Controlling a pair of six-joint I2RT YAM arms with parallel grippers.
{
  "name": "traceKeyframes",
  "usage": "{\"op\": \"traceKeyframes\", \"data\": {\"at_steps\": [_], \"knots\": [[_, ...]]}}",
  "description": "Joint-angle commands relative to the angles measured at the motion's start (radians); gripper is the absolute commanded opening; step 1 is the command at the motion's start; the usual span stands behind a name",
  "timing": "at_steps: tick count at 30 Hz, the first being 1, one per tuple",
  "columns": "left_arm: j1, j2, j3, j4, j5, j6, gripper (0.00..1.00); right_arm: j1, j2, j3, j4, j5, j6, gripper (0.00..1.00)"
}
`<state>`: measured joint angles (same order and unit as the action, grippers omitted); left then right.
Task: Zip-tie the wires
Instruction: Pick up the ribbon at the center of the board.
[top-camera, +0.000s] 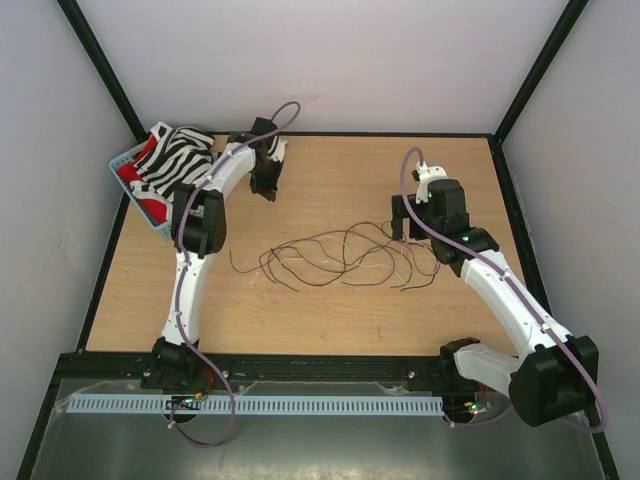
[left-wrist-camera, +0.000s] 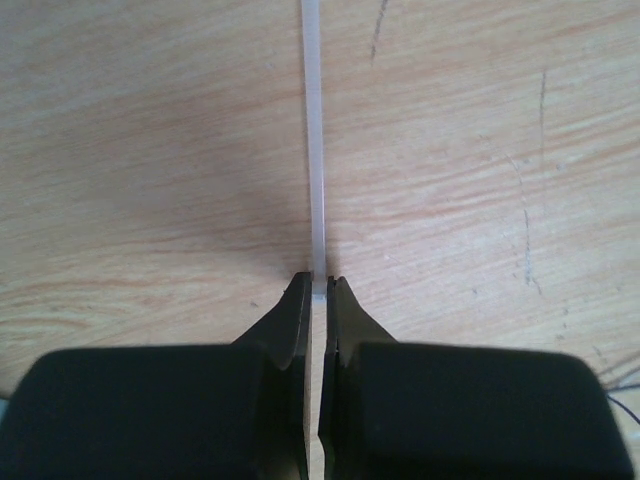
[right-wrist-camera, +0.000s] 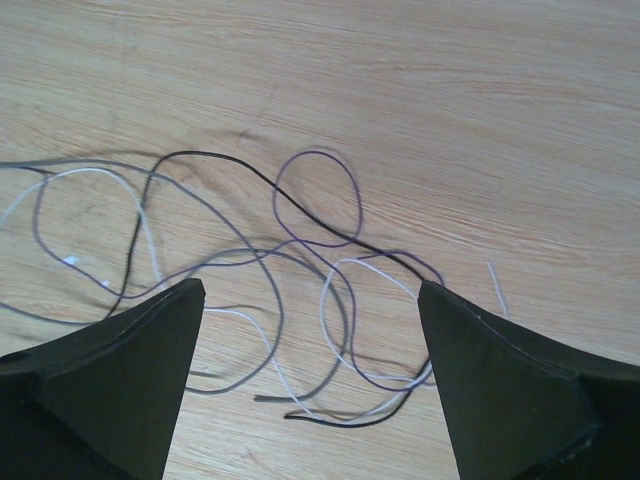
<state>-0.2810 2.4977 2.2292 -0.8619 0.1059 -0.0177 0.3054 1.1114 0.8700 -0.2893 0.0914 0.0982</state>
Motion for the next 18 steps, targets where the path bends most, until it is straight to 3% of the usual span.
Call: {"op": "traceKeyframes", "data": {"at_steps": [1, 9, 18], "knots": [[0.007, -0.118, -0.045, -0.004, 0.087, 0.015, 0.0, -0.002, -0.025, -0.012, 0.086, -0.114, 0.052, 0.99], [0.015, -0.35, -0.175, 0.079, 0.213, 0.014, 0.0, -0.002, -0.104, -0.105, 0.322, -0.318, 0.204, 0.98], [0.007, -0.643, -0.552, 0.312, 0.407, -0.151, 0.0, -0.002, -0.05, -0.194, 0.623, -0.462, 0.468, 0.96]]}}
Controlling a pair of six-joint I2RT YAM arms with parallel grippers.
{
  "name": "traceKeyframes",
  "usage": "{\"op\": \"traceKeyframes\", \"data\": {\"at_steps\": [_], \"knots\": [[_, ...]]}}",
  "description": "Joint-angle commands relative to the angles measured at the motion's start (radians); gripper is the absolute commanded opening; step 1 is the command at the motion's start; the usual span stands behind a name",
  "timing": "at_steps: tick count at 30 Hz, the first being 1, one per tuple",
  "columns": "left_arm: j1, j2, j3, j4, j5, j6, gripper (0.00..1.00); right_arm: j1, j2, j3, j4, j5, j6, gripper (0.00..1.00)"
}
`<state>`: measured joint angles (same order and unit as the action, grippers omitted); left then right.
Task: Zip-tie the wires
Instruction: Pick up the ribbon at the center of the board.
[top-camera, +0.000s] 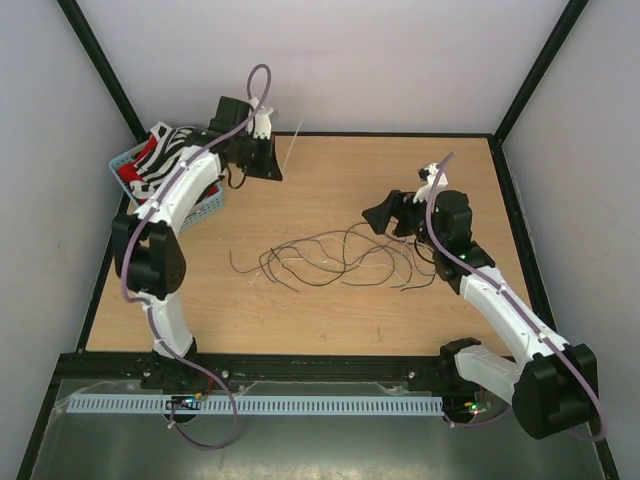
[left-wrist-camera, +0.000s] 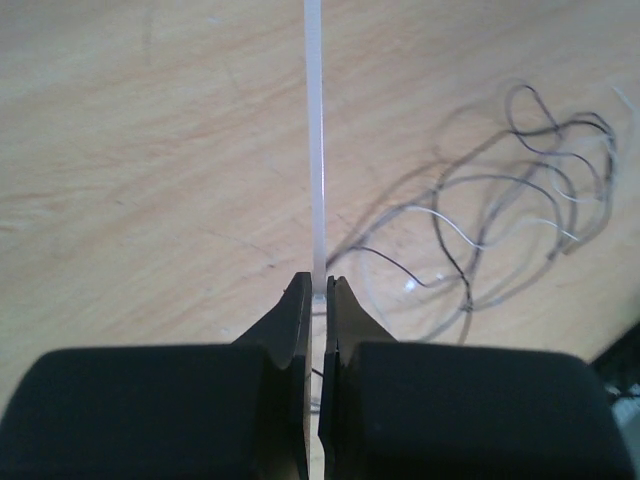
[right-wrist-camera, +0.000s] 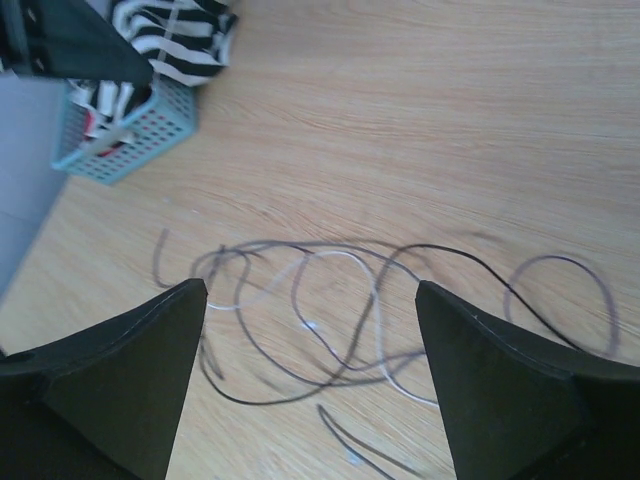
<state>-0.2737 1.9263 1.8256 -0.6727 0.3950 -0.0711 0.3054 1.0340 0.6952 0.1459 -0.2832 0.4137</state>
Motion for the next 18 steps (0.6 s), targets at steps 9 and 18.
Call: {"op": "traceKeyframes", "data": {"at_steps": [9, 18], "knots": [[-0.048, -0.362, -0.57, 0.542, 0.23, -0.266, 0.0, 0.024, 0.12, -0.027, 0.5, -0.118, 0.42, 0.96], [-0.157, -0.484, -0.639, 0.547, 0.135, -0.247, 0.0, 0.126, 0.282, 0.09, 0.534, -0.081, 0.495, 0.95]]}}
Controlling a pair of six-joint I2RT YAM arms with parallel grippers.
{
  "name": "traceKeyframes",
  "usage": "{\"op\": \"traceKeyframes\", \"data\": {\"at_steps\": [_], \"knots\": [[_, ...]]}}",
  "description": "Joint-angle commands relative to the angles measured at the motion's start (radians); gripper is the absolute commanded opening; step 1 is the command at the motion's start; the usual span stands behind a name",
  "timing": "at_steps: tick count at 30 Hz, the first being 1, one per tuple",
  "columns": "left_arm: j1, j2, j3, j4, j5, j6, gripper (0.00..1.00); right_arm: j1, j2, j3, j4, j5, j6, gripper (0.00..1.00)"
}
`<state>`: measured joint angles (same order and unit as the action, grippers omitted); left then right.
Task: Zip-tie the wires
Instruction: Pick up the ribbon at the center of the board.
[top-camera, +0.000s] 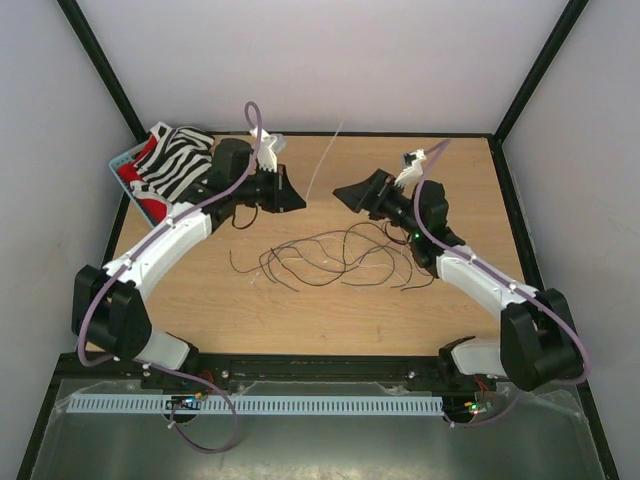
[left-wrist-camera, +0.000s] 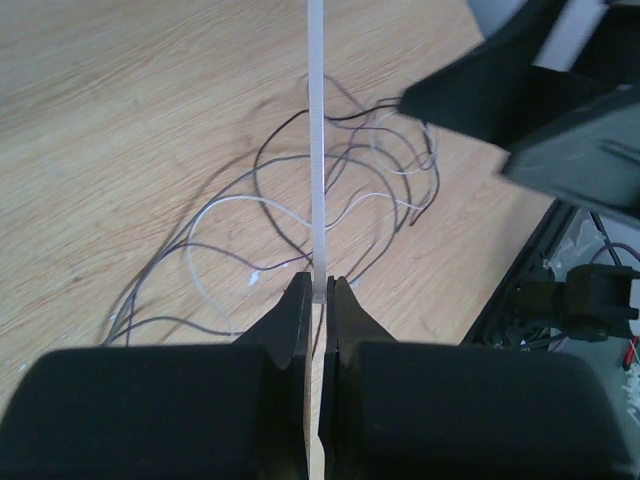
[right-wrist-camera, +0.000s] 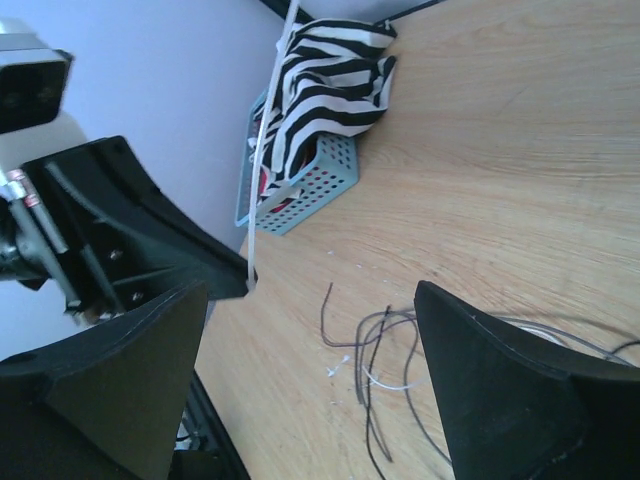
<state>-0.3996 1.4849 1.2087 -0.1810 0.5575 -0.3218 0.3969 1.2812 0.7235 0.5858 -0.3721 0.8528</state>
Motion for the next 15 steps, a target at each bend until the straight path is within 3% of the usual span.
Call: {"op": "traceKeyframes", "data": {"at_steps": [1, 10, 15], "knots": [[-0.038, -0.047, -0.024, 0.055, -0.028, 0.002, 0.0, 0.042, 0.043, 0.072, 0.1, 0.009, 0.059, 0.94], [-0.104, -0.07, -0.035, 0.049, -0.07, 0.013, 0.0, 0.076, 0.101, 0.123, 0.136, -0.01, 0.072, 0.86], [-0.145, -0.076, -0.031, 0.047, -0.081, 0.021, 0.0, 0.086, 0.146, 0.153, 0.136, -0.002, 0.061, 0.72]]}}
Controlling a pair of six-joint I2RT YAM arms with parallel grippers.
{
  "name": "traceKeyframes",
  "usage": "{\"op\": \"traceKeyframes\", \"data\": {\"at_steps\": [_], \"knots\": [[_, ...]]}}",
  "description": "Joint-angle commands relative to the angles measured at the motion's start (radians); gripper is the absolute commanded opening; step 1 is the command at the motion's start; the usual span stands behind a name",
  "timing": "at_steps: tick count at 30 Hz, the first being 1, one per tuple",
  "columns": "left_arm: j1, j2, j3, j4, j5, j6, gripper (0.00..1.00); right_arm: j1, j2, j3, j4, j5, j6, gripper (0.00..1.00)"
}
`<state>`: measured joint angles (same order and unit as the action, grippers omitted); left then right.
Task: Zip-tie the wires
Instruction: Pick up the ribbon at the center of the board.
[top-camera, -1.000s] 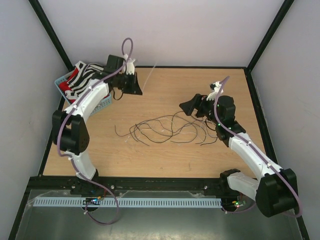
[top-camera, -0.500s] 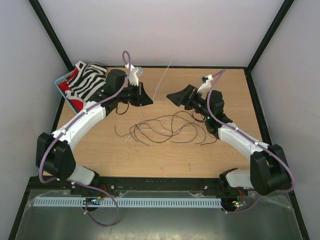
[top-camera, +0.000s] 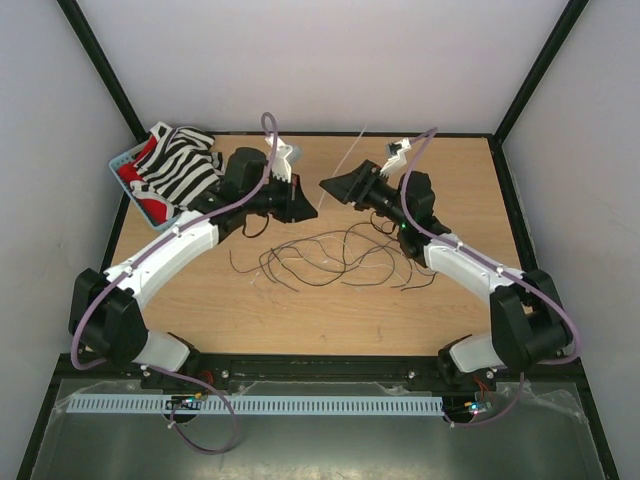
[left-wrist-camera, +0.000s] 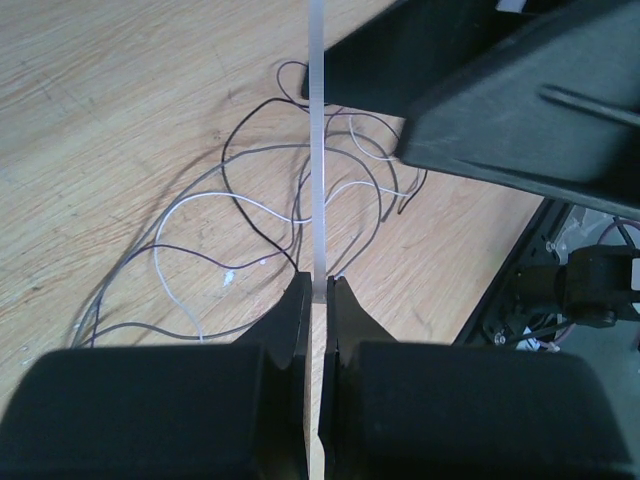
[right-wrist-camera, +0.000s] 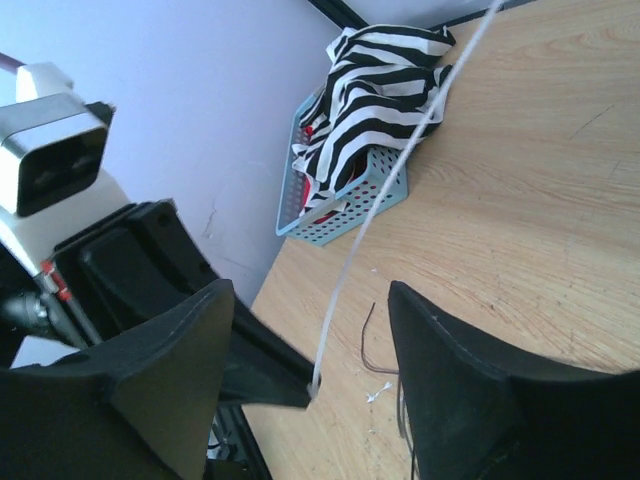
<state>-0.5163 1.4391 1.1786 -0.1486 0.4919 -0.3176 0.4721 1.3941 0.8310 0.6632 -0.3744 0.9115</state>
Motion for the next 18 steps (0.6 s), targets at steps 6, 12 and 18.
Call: {"op": "traceKeyframes", "data": {"at_steps": [6, 12, 18], "knots": [[-0.053, -0.04, -0.012, 0.007, -0.042, 0.019, 0.0, 0.013, 0.072, 0.069, 0.065, -0.02, -0.003, 0.3], [-0.053, -0.038, -0.01, -0.003, -0.044, 0.027, 0.12, 0.011, 0.034, 0.062, 0.009, -0.002, -0.09, 0.0], [-0.037, -0.072, 0.041, -0.093, 0.009, 0.063, 0.8, -0.017, -0.001, 0.069, -0.014, -0.081, -0.271, 0.0]]}}
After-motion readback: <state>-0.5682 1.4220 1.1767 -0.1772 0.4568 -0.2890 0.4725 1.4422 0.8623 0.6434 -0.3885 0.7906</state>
